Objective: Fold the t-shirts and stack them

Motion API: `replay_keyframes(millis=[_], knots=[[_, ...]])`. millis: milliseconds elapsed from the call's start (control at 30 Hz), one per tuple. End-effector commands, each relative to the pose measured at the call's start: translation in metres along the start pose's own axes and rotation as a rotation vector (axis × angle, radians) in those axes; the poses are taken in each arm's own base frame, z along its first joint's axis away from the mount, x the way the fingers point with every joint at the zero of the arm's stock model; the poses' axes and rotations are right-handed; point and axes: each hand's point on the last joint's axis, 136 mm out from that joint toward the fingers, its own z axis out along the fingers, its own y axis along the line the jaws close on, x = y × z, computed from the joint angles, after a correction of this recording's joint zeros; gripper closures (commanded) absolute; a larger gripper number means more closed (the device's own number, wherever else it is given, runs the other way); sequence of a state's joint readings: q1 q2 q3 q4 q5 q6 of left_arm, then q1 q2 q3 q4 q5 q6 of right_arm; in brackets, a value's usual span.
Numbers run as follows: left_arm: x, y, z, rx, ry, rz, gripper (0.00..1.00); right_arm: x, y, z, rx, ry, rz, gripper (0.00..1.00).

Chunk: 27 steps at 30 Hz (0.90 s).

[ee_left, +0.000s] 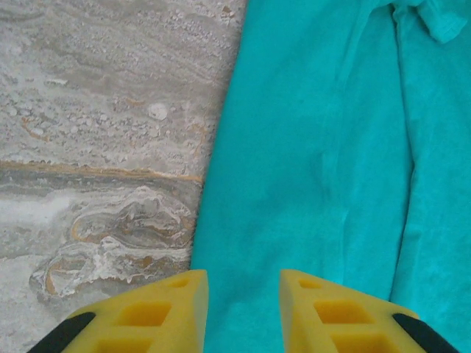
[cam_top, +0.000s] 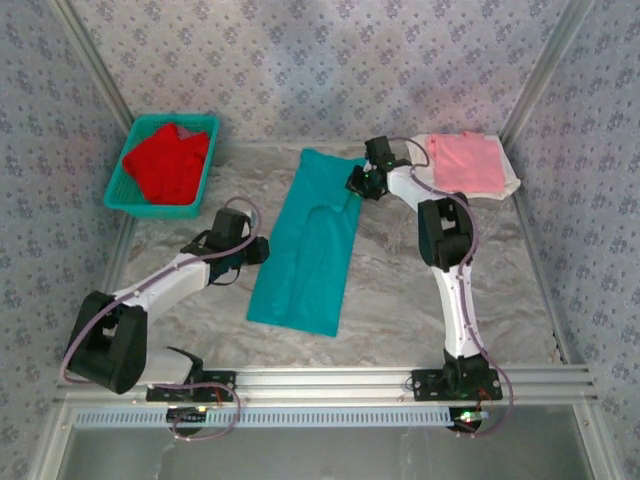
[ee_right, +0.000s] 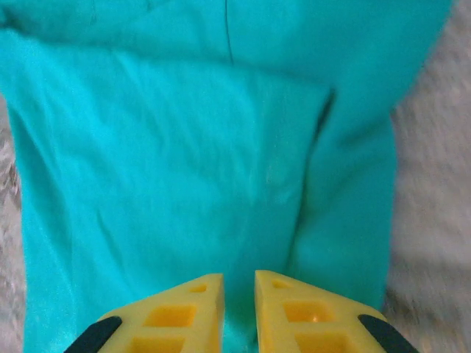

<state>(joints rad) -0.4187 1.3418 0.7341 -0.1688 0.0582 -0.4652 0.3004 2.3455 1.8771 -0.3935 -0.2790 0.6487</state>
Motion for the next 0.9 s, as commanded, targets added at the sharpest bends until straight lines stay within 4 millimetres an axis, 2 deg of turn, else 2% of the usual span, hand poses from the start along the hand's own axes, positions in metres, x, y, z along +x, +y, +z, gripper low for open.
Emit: replay_keyframes(millis=[0, 100, 200, 333, 467, 600, 733, 867], knots=[[-0.002, -0.001, -0.001, 0.009, -0.009, -0.008, 0.69, 0.012, 0.029, -0.058, -0.036, -0.036, -0.094, 0.79], [-0.003, -0.004, 0.002, 0.026, -0.009, -0.004, 0.69, 0.041, 0.019, -0.075, -0.005, -0.04, -0.12, 0.82], [-0.001, -0.008, 0.007, 0.049, -0.001, -0.002, 0.7, 0.07, 0.015, -0.082, 0.023, -0.035, -0.175, 0.87], [0.009, -0.012, 0.018, 0.068, 0.028, 0.002, 0.71, 0.107, 0.013, -0.076, 0.047, 0.008, -0.234, 0.93], [0.019, -0.01, 0.028, 0.06, 0.064, -0.002, 0.72, 0.132, 0.006, -0.063, 0.065, 0.05, -0.22, 0.97], [0.023, -0.012, 0.038, 0.072, 0.081, -0.012, 0.72, 0.145, 0.001, -0.047, 0.097, 0.084, -0.217, 0.97], [0.024, -0.015, 0.044, 0.083, 0.096, -0.016, 0.72, 0.146, -0.007, -0.031, 0.129, 0.099, -0.202, 0.97], [0.02, -0.017, 0.041, 0.09, 0.077, -0.027, 0.72, 0.143, -0.023, -0.013, 0.186, 0.128, -0.178, 0.97]])
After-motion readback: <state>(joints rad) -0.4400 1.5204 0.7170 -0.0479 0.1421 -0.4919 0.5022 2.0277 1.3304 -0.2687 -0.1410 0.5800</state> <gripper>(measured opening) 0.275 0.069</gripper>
